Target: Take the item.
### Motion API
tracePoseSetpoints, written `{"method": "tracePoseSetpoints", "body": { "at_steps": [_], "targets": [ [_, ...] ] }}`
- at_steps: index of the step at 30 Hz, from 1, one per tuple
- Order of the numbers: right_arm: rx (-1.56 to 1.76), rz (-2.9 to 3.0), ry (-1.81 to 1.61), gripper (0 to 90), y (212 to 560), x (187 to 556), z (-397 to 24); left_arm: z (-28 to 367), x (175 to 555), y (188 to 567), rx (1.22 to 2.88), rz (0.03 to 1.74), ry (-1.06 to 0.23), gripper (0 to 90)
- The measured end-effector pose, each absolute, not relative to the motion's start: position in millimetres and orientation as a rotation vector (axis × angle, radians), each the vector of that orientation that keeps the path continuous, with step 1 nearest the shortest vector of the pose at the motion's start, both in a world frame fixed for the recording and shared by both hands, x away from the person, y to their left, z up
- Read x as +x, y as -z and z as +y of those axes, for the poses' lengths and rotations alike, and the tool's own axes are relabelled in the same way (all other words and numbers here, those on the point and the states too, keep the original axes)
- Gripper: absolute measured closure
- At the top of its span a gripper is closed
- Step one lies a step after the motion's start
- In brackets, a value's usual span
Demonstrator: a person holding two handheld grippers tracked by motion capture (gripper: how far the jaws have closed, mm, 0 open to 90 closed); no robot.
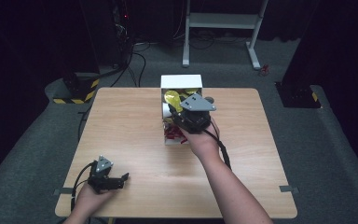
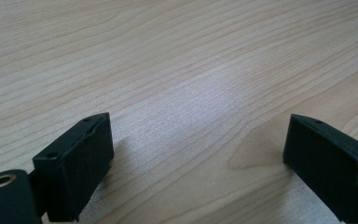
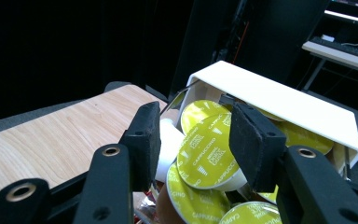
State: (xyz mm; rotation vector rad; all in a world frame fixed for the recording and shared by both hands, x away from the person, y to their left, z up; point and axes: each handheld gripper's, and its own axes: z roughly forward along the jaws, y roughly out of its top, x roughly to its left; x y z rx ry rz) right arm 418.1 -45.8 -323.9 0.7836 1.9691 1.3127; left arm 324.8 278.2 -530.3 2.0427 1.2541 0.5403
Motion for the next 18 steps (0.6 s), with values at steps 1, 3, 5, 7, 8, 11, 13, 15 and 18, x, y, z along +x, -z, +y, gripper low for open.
{"method": "tracePoseSetpoints", "body": {
  "at_steps": [1,3,5,7,8,11,13,15,18],
  "targets": [
    [0.788,1.969,-1.308,53.8,325,420,-45,278,325,530,2.043,1.254,-0.54,8.9],
    [0.807,1.971,-1.297,53.7,326,423,-45,279,325,530,2.043,1.252,-0.542,8.9],
    [0.818,1.973,-1.279,53.1,329,427,-45,279,325,530,2.045,1.251,-0.542,9.0],
    [0.825,1.972,-1.278,52.7,330,427,-46,279,325,530,2.046,1.248,-0.544,9.0],
    [0.831,1.97,-1.278,52.4,330,429,-47,279,325,530,2.05,1.245,-0.551,9.2],
    [0.844,1.969,-1.275,51.0,331,432,-49,279,325,530,2.049,1.244,-0.551,9.5],
    [0.849,1.967,-1.273,48.8,333,434,-51,279,325,530,2.049,1.245,-0.55,9.6],
    [0.851,1.966,-1.274,48.1,333,434,-52,279,325,530,2.049,1.245,-0.55,9.6],
    [0.855,1.964,-1.274,44.4,334,432,-54,279,325,530,2.049,1.245,-0.549,9.6]
  ]
}}
